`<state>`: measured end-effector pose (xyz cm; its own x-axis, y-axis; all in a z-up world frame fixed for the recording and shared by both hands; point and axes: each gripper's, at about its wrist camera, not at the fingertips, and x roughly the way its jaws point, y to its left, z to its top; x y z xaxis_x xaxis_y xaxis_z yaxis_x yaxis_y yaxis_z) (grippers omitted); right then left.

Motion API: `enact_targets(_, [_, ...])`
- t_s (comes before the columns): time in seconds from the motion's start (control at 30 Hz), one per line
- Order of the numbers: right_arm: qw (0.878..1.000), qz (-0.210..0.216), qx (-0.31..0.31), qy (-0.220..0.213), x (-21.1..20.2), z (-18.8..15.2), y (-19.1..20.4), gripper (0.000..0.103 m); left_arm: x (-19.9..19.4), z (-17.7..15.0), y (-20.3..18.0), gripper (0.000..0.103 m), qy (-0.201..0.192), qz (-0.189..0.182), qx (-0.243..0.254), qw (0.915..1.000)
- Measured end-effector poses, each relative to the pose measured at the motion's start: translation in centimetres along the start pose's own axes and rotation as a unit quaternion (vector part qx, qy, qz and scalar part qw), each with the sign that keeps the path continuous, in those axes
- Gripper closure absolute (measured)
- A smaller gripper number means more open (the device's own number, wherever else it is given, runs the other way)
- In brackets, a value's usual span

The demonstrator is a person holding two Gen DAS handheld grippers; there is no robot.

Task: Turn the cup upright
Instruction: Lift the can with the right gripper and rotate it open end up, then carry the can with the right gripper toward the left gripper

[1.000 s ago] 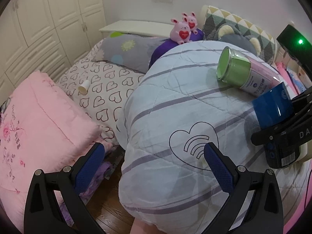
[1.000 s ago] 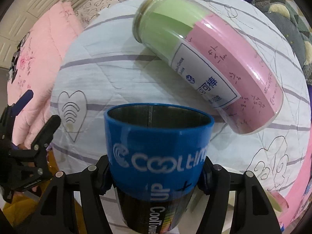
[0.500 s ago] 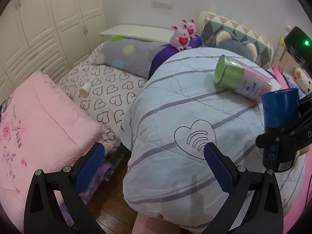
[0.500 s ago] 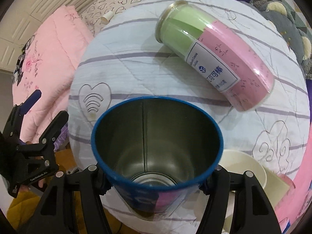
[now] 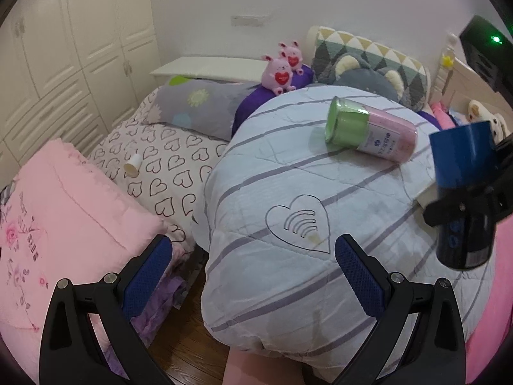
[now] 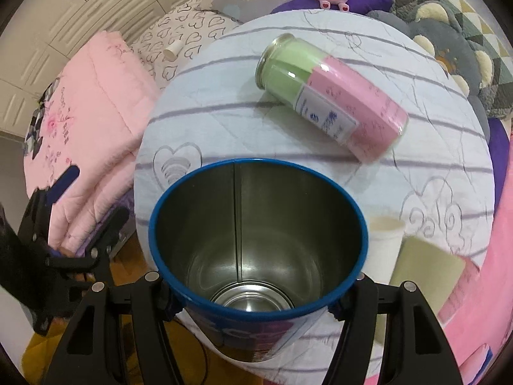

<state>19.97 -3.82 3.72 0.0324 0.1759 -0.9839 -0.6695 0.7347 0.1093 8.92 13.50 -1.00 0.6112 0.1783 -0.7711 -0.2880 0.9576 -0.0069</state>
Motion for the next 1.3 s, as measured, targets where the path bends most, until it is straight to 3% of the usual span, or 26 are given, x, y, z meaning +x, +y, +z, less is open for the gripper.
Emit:
enact_targets(0.27, [0.995, 0.019, 0.094, 0.027, 2.0, -4.4, -5.0, 0.036, -0.4, -0.2, -2.9, 0.0, 0.007, -0.032, 0.072, 0.9968])
enact_targets(0.6, [0.974, 0.068, 0.204, 0.068, 4.6, -11.1, -7.2, 0.036, -0.4, -0.6, -5.9, 0.0, 0.001, -0.086, 0.146, 0.9855])
enact_targets(0.73, [0.977, 0.025, 0.203, 0.058, 4.5, -11.3, -7.5, 0.035, 0.1, -0.8, -6.6, 0.0, 0.012, -0.093, 0.156, 0.9832])
enact_targets(0.8, [0.98, 0.003, 0.193, 0.044, 4.1, -11.3, -7.0, 0.02, 0.3, -0.9, -6.8, 0.0, 0.013, -0.094, 0.159, 0.9827])
enact_targets(1.13, [0.983, 0.002, 0.182, 0.009, 1.1, -12.6, -6.2, 0.02, -0.2, -1.0, -7.3, 0.0, 0.013, -0.092, 0.153, 0.9839])
enact_targets(1.3, [0.983, 0.004, 0.182, 0.0, 1.6, -13.6, -6.4, 0.02, -0.8, -1.2, -7.9, 0.0, 0.008, -0.088, 0.157, 0.9837])
